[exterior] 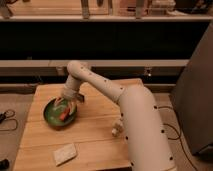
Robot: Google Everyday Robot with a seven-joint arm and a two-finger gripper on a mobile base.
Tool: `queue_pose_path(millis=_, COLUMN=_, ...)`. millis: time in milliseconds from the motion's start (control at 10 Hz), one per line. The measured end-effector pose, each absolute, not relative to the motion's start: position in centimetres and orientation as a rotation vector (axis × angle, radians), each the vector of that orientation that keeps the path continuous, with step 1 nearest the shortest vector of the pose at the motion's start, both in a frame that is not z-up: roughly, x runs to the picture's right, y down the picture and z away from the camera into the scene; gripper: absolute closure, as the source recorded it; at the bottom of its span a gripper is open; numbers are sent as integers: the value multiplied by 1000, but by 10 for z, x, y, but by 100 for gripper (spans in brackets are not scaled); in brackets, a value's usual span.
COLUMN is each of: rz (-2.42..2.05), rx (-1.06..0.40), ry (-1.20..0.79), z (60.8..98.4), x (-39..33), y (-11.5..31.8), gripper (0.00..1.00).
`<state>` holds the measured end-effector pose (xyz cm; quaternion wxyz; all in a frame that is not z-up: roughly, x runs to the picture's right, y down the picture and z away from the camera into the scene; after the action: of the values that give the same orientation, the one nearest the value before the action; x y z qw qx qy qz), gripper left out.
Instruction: Place the pepper in the ceramic bowl
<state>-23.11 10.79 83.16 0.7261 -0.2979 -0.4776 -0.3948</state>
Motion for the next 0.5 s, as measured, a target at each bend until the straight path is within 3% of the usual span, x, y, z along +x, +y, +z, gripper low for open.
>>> queue_pose_path(millis=500, rz=-848, rx=-633, ry=-1049, z=830, x=-214, y=106, gripper=20)
